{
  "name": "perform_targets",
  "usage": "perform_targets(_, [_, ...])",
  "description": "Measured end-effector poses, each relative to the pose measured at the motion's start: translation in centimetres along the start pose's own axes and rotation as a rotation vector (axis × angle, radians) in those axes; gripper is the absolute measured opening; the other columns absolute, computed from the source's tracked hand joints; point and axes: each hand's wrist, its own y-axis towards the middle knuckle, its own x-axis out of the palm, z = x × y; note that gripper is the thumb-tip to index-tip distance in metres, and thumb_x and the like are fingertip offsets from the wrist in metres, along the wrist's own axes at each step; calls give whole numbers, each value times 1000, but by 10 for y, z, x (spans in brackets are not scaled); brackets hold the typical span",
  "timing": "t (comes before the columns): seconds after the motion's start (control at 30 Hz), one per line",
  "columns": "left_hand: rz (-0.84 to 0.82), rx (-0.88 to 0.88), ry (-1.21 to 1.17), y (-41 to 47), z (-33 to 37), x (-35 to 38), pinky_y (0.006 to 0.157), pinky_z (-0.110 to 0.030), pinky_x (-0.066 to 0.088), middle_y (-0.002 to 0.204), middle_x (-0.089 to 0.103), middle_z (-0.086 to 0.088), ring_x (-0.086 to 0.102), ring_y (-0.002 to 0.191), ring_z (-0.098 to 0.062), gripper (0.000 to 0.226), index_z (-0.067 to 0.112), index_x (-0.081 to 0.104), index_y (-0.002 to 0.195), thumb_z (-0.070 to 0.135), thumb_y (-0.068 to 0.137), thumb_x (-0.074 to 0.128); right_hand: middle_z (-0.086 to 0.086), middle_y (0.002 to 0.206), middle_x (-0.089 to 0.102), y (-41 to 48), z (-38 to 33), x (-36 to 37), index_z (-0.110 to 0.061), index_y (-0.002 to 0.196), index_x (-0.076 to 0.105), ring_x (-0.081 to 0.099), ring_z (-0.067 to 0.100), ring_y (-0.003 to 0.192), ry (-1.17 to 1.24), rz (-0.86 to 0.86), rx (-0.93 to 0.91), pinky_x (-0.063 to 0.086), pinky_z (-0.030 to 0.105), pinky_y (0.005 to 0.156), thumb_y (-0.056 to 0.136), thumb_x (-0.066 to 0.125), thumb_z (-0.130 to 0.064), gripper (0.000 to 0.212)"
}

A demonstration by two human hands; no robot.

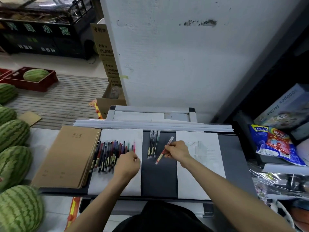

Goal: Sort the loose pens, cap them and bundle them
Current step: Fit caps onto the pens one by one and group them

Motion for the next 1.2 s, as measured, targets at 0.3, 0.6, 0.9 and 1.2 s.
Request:
perform_targets(0.3, [11, -100, 147, 24, -1, 3, 59, -34, 49, 70, 63, -7, 64, 67, -29, 38, 12, 50, 67, 32, 96, 64, 13, 87, 78, 24, -5, 28, -3, 90, 78, 76, 25, 85, -227, 106, -57, 58, 35, 90, 99, 61, -19, 25])
perform_targets(0.6, [-16, -112, 165, 24, 0, 5, 61, -34, 54, 74, 64, -7, 64, 68, -28, 22, 9, 58, 75, 25, 91, 57, 10, 120, 69, 16, 19, -24, -9, 121, 67, 66, 31, 108, -569, 262, -265, 55, 38, 91, 101, 50, -12, 27])
perform_targets(0.9, [-11, -37, 138, 7, -3, -1, 51, -32, 38, 75, 59, 0, 56, 63, -18, 16, 21, 46, 83, 33, 87, 56, 7, 133, 55, 28, 33, -65, -14, 142, 49, 56, 27, 120, -1077, 177, -327, 52, 38, 96, 108, 42, -31, 39])
perform_targets(1.2, [9, 7, 56, -9, 5, -7, 48, -30, 34, 73, 60, 5, 56, 61, -14, 12, 25, 47, 85, 35, 90, 52, 4, 130, 60, 38, 26, -53, -19, 137, 55, 54, 25, 120, -1162, 194, -376, 44, 36, 104, 102, 47, -25, 36])
